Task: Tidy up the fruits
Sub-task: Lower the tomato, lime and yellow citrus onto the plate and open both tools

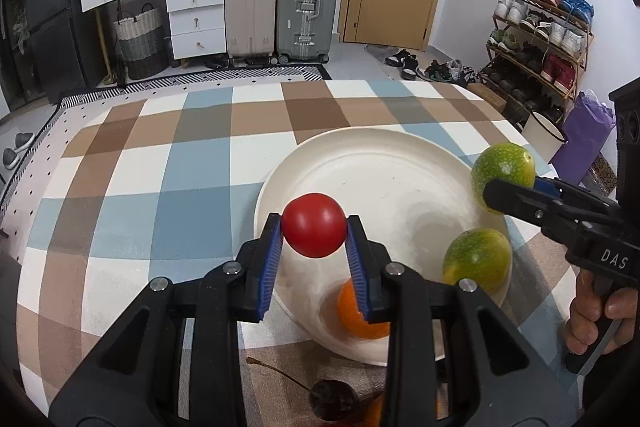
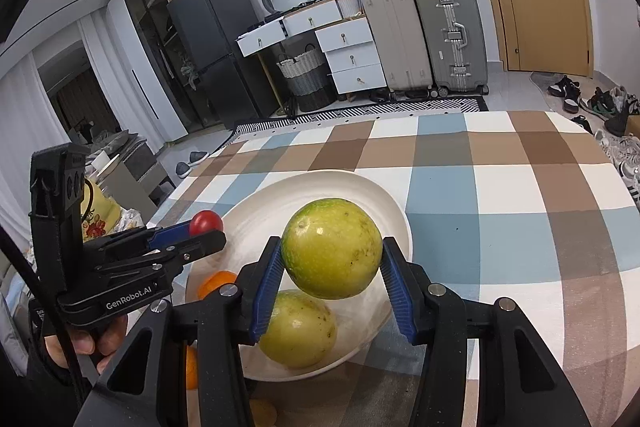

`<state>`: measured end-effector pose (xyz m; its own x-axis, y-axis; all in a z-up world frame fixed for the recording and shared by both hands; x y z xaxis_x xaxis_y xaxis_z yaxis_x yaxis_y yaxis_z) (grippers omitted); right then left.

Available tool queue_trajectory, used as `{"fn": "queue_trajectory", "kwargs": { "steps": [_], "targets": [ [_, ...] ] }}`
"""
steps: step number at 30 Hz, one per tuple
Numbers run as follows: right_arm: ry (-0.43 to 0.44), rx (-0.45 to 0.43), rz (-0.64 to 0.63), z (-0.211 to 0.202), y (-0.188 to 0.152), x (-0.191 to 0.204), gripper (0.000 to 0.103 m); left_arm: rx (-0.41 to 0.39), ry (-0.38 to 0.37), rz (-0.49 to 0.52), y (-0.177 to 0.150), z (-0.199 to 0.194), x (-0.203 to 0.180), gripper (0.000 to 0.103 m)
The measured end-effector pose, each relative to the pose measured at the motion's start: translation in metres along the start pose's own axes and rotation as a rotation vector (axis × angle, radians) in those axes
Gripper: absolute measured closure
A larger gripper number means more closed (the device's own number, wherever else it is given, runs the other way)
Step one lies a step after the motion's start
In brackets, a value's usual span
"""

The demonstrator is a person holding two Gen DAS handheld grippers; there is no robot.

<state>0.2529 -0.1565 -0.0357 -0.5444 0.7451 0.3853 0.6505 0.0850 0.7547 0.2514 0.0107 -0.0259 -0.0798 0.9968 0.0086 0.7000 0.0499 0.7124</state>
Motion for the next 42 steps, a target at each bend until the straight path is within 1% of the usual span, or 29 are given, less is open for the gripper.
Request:
{"fn": "queue_trajectory", "kwargs": {
  "steps": [7,10,14,18,20,21,22,23,25,26,27,29,30,31,33,34,36,42],
  "targets": [
    [-0.008,0.014,0.002,0.010,0.000,-0.002,0.054,0.022,0.020,0.009,-0.005,0.014,0.000,0.074],
    [-0.015,0.010,0.004,0.013,-0.002,-0.004,0.054,0.024,0.016,0.007,-0.007,0.016,0.000,0.074],
    [-0.018,0.026,0.024,0.017,-0.003,-0.009,0.054,0.026,0.016,0.013,-0.009,0.017,-0.002,0.074],
    [-0.013,0.014,0.023,0.014,-0.002,-0.008,0.053,0.029,0.017,0.019,-0.010,0.016,-0.004,0.074],
    [-0.004,-0.020,0.019,0.008,-0.001,-0.007,0.049,0.023,0.030,0.022,-0.010,0.014,-0.004,0.074],
    [-0.011,-0.034,0.016,0.005,0.000,-0.007,0.043,0.023,0.031,0.023,-0.009,0.013,-0.004,0.074],
    [-0.017,-0.043,0.014,0.003,0.001,-0.007,0.034,0.024,0.029,0.022,-0.009,0.011,-0.003,0.073],
    [-0.020,-0.055,0.009,-0.001,0.001,-0.007,0.030,0.024,0.028,0.018,-0.009,0.010,-0.002,0.070],
    [-0.036,-0.072,-0.001,-0.007,0.003,-0.006,0.020,0.017,0.006,0.008,-0.009,0.004,0.000,0.063],
    [-0.046,-0.074,-0.003,-0.009,0.003,-0.006,0.017,0.013,-0.001,0.003,-0.009,0.000,0.002,0.051],
    [-0.053,-0.076,-0.006,-0.012,0.003,-0.006,0.012,0.004,0.016,-0.001,-0.009,-0.005,0.003,0.032],
    [-0.062,-0.072,-0.001,-0.015,0.002,-0.008,0.005,-0.040,0.053,-0.011,-0.009,-0.016,0.006,0.016],
    [-0.065,-0.069,0.004,-0.017,0.002,-0.009,0.003,-0.063,0.057,-0.015,-0.009,-0.023,0.007,0.014],
    [-0.069,-0.065,0.012,-0.018,0.001,-0.010,0.002,-0.067,0.052,-0.017,-0.008,-0.028,0.009,0.013],
    [-0.075,-0.054,0.018,-0.021,0.000,-0.011,0.000,-0.063,0.041,-0.027,-0.008,-0.036,0.011,0.007],
    [-0.076,-0.052,0.017,-0.023,-0.001,-0.011,0.000,-0.067,0.040,-0.032,-0.009,-0.039,0.013,0.001],
    [-0.070,-0.044,0.014,-0.025,-0.001,-0.010,0.000,-0.084,0.051,-0.038,-0.013,-0.049,0.015,0.001],
    [-0.070,-0.003,-0.029,-0.031,-0.004,0.004,0.000,-0.086,0.052,-0.037,-0.031,-0.070,0.018,0.001]
  ]
}}
Point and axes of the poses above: each gripper's, at about its wrist camera, not at the fingertips, and z roughly the way its jaws point, x to its left, y to its top, the point moved 1 cm from there along z, roughly the way its jaws point, and after that the axes turned 9 degrees about y, right-handed, at the moved point
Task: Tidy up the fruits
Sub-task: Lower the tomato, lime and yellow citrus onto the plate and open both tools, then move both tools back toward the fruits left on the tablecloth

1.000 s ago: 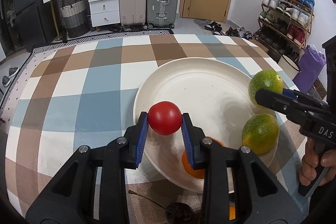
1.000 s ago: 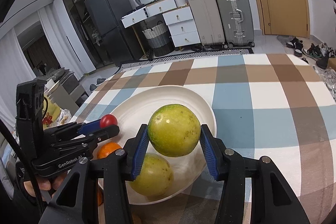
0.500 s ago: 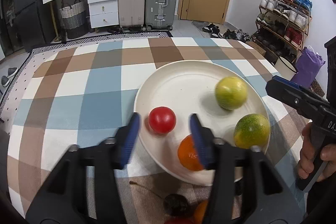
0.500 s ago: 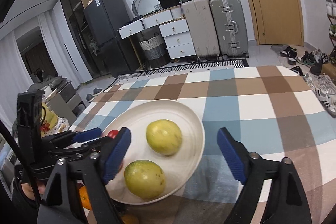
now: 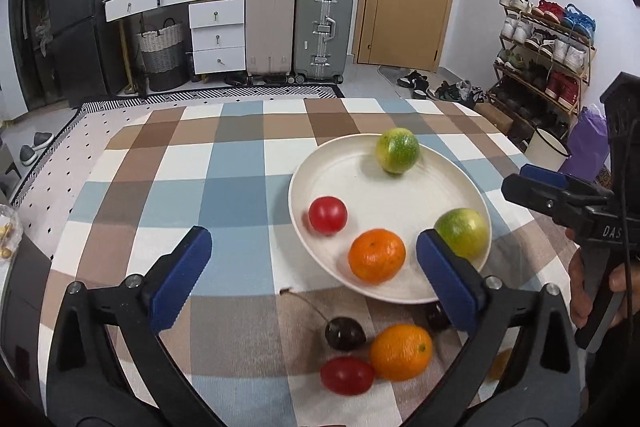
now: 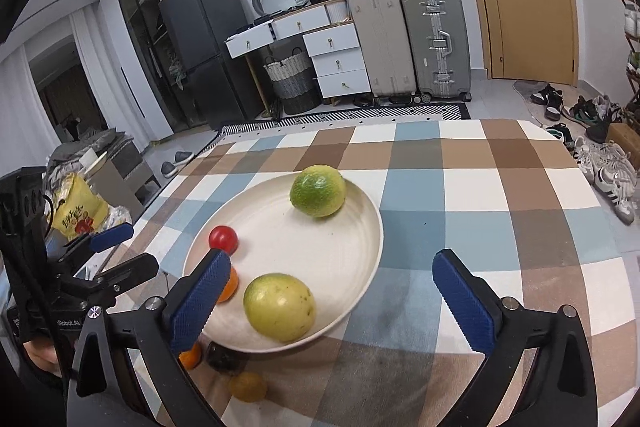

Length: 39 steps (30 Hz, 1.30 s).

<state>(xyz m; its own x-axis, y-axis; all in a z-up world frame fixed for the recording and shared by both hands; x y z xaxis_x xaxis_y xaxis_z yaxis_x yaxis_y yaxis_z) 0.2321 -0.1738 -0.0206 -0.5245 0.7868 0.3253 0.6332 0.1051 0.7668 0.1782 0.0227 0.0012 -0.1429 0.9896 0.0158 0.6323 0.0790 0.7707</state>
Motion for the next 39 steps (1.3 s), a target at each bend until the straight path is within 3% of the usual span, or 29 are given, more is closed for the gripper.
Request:
{"fn": "queue_trajectory", "kwargs": {
  "steps": [7,18,34,35,37,39],
  "targets": [
    [0.007,0.041,-0.052,-0.013,-0.018,0.018,0.000,-0.008,0.012,0.040,-0.022,-0.019,-0.002,0.001],
    [0.004,0.091,-0.041,-0.024,-0.046,0.024,0.000,0.063,-0.034,0.075,-0.051,-0.017,-0.001,0.001],
    [0.073,0.251,-0.080,0.008,-0.069,0.040,0.001,0.175,-0.108,0.098,-0.057,-0.005,0.008,0.001],
    [0.077,0.256,-0.085,0.009,-0.070,0.041,0.002,0.179,-0.109,0.103,-0.057,-0.005,0.008,0.001],
    [0.088,0.270,-0.099,0.011,-0.072,0.045,0.016,0.185,-0.113,0.118,-0.059,-0.005,0.006,0.001],
    [0.093,0.292,-0.109,0.015,-0.075,0.049,0.021,0.196,-0.120,0.131,-0.060,-0.004,0.003,0.001]
  ]
}}
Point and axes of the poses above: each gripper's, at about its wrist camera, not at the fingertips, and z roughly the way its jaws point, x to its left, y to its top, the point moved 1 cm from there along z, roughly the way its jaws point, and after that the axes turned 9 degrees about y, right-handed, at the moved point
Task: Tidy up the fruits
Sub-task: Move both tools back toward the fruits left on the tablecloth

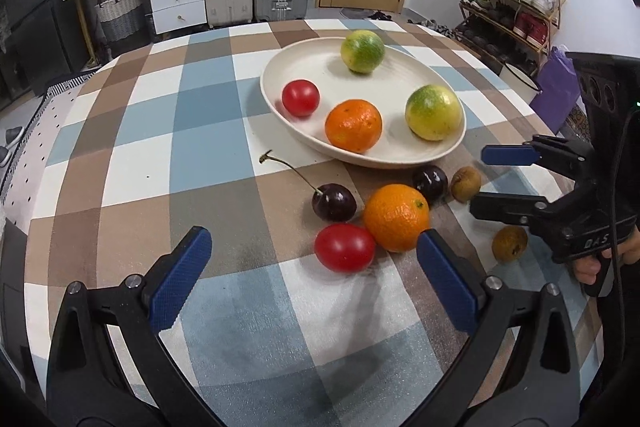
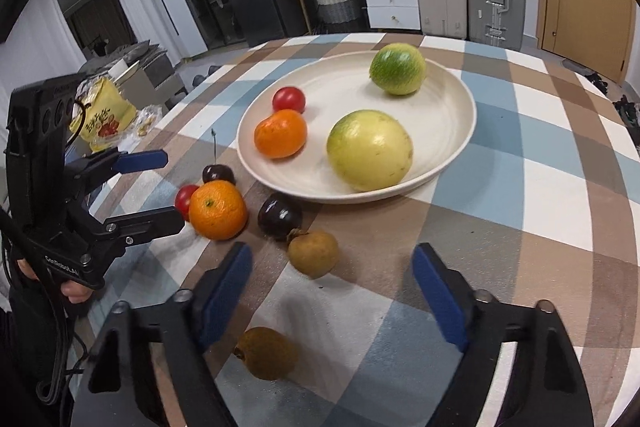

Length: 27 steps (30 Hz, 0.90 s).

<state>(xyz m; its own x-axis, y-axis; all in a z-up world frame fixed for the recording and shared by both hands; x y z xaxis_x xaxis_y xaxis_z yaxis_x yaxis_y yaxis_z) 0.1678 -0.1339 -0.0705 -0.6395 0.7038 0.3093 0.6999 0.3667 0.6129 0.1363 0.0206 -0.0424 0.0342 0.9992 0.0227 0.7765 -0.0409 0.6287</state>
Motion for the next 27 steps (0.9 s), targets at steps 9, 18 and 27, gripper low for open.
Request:
{"fn": "queue_trajectory", "kwargs": {
  "steps": [9,18,27],
  "targets": [
    [0.002,0.017,-0.041,0.008,0.000,0.010,0.038,0.032,0.022,0.040,-0.005,0.008,-0.005,0.001],
    [0.011,0.010,-0.038,0.006,0.000,0.008,0.048,0.036,-0.006,0.019,-0.004,0.009,0.002,0.015],
    [0.016,0.010,-0.049,0.006,-0.001,0.010,0.052,0.031,-0.044,0.002,-0.004,0.007,0.008,0.024]
  ]
}}
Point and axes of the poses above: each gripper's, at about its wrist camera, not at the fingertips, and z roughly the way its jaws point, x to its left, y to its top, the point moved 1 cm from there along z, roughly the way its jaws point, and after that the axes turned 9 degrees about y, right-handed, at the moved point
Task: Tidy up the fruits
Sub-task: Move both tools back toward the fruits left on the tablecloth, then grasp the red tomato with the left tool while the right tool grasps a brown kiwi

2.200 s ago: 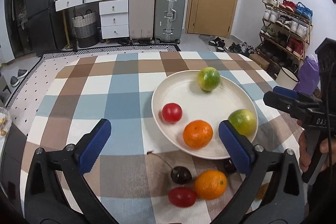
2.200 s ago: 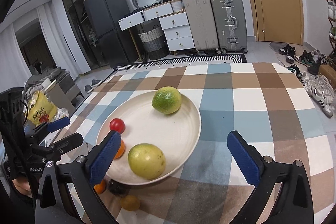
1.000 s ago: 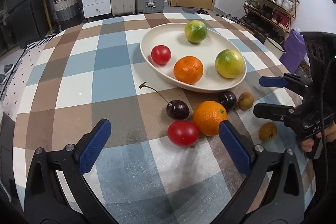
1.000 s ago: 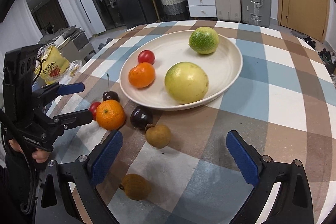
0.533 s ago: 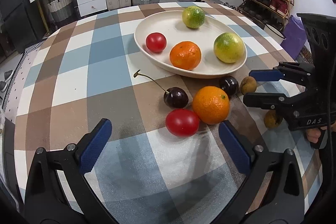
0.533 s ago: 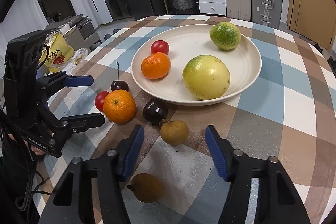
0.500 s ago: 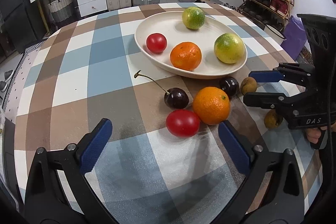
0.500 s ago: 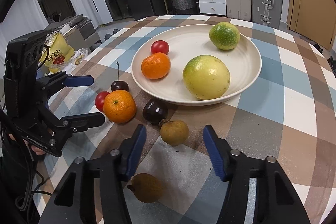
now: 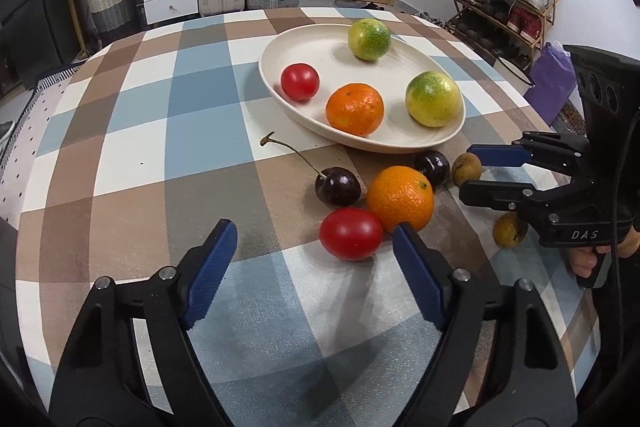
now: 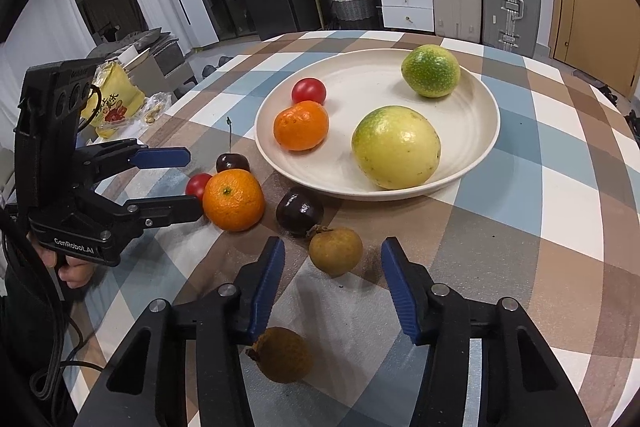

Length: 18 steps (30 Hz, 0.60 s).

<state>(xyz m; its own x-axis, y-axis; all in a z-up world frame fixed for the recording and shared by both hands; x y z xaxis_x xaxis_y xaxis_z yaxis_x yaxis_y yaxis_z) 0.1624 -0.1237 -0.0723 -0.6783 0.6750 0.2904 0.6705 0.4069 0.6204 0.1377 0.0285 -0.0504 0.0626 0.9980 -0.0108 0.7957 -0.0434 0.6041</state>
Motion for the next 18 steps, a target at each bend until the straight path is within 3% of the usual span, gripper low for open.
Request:
{"fn": "queue_trajectory", "kwargs": {
  "steps": [4,9,18],
  "targets": [
    [0.004,0.001,-0.006,0.0011,0.0004,0.0008,0.056,-0.001,-0.019,-0.003,-0.0004,0.0003,-0.0013,0.030],
    [0.007,0.000,-0.009,0.0014,0.0003,0.0004,0.065,0.004,-0.064,-0.012,-0.0019,-0.0007,-0.0028,0.050],
    [0.008,-0.007,-0.012,-0.0003,0.0006,0.0018,0.066,0.014,-0.102,-0.005,-0.0034,0.0016,-0.0068,0.073]
  ]
}}
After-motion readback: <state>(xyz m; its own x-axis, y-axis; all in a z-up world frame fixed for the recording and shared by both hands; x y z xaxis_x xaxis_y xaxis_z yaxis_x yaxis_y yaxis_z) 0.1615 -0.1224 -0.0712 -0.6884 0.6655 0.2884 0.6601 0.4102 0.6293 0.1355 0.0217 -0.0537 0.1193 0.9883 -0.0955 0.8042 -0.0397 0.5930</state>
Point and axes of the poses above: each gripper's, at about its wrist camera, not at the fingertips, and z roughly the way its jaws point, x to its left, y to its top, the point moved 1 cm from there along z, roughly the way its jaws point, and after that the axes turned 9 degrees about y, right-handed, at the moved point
